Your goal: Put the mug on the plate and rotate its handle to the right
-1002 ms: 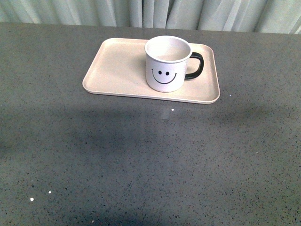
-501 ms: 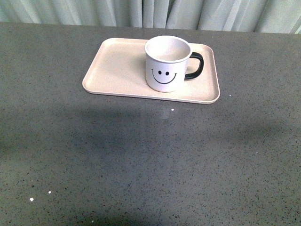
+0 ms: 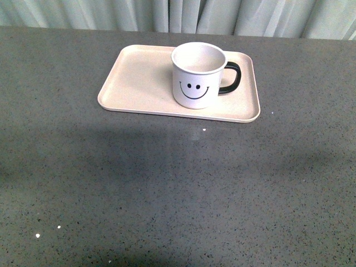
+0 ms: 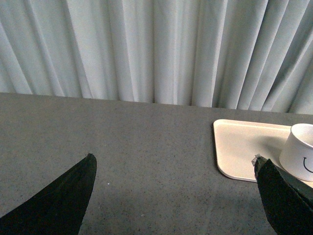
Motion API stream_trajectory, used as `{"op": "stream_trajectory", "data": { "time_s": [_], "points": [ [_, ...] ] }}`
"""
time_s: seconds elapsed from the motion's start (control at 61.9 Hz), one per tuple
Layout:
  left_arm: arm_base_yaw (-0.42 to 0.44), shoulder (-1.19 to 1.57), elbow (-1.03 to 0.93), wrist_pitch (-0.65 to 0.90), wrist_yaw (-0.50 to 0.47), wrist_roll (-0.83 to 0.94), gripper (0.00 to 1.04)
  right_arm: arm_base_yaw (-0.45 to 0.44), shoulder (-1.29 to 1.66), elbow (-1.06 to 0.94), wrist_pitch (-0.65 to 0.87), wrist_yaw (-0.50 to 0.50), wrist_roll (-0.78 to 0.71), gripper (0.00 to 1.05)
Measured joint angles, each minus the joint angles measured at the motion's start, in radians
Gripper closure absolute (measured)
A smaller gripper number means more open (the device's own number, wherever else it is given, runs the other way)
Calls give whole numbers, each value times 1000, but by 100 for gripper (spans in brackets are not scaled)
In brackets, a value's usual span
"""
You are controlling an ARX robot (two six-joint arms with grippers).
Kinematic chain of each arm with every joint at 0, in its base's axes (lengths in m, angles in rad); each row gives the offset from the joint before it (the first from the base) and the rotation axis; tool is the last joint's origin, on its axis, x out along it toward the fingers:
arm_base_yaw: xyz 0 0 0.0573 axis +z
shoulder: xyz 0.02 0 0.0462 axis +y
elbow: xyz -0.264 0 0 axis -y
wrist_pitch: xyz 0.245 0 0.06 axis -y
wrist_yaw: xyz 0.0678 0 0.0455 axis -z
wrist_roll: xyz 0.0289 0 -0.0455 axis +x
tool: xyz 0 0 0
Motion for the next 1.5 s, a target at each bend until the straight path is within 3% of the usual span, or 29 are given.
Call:
{"op": "stream_trajectory", "data": {
  "time_s": [0.614, 0.711, 0.97, 1.277, 1.438, 1.503],
  "points": [
    [0, 0, 0, 0, 0, 0, 9, 0, -198, 0, -197, 0, 0, 103],
    [0, 0, 0, 0, 0, 0, 9, 0, -330, 0, -355, 0, 0, 103],
    [0, 0, 0, 0, 0, 0, 9, 0, -362, 0, -365, 0, -1, 102],
    [0, 0, 0, 0, 0, 0, 9, 0, -363, 0, -365, 0, 0, 36],
    [0, 0, 0, 0, 0, 0, 9, 0, -363, 0, -365, 0, 0, 9],
    [0, 0, 0, 0, 0, 0, 9, 0, -363, 0, -365, 0, 0, 9]
  ]
}}
